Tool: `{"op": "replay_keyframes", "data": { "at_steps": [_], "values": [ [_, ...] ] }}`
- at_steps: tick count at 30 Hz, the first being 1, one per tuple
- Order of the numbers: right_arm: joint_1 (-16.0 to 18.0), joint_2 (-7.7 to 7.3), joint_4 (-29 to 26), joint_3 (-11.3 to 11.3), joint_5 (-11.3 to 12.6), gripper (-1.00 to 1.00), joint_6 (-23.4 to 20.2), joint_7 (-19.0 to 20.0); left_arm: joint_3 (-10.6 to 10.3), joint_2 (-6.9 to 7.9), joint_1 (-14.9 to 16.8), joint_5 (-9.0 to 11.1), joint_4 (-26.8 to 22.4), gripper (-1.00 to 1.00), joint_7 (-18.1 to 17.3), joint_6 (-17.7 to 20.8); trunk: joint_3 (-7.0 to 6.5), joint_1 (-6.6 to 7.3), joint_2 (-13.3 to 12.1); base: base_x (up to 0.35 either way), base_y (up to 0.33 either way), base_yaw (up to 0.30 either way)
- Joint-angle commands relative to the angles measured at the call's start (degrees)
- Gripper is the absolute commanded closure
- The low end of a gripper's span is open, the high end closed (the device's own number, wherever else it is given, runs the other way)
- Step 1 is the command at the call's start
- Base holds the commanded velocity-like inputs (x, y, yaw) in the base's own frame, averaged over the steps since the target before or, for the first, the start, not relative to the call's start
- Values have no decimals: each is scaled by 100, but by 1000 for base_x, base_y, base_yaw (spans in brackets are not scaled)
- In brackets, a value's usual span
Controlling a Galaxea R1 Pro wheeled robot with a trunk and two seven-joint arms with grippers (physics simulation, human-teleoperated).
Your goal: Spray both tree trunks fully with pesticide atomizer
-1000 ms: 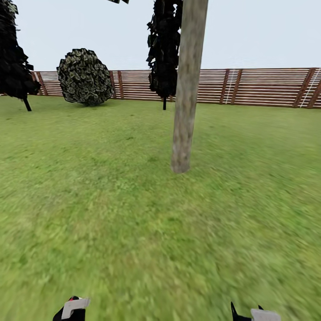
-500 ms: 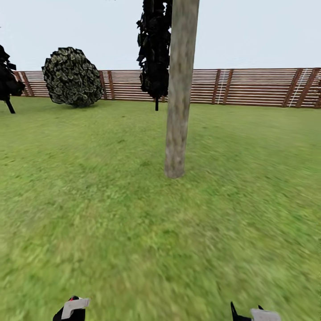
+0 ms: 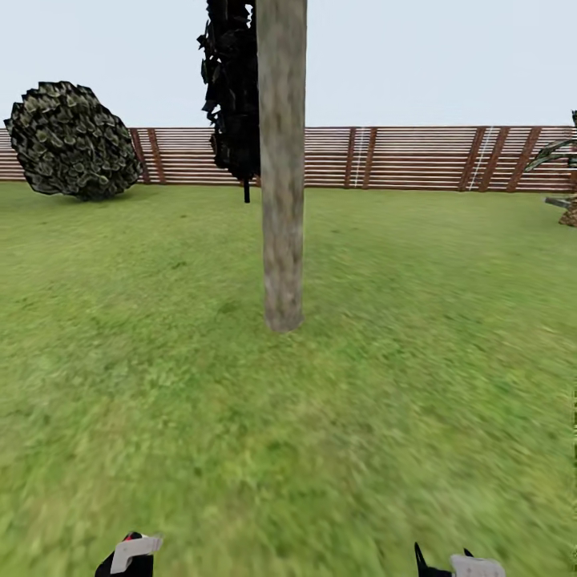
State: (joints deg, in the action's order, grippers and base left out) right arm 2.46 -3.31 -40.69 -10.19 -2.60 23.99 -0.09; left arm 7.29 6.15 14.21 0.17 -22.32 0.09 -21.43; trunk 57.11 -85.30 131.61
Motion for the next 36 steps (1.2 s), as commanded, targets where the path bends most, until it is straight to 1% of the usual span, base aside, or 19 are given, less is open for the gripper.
{"op": "replay_keyframes", "data": {
  "at_steps": [1,5,18,21,26,36],
  "values": [
    [0,-1,0,0,-1,-100,0,0,0,0,1,0,-1,100,0,-1,-3,0,0,338,0,-260],
    [0,-3,-1,0,4,-100,5,-6,1,0,2,0,-1,100,0,-1,-7,0,0,338,0,-103],
    [0,-3,-12,5,3,-100,0,8,4,0,0,5,-1,100,0,-1,-8,0,0,338,4,-4],
    [0,34,-43,13,5,-100,0,11,1,0,-1,8,-1,100,0,-2,-8,0,0,338,68,0],
    [0,41,-52,1,5,-100,7,-8,2,0,1,1,-1,100,0,-2,-8,0,0,338,27,1],
    [0,41,-26,0,5,-100,4,-9,0,0,-4,0,-1,100,0,-2,-8,0,0,338,1,82]
  ]
}}
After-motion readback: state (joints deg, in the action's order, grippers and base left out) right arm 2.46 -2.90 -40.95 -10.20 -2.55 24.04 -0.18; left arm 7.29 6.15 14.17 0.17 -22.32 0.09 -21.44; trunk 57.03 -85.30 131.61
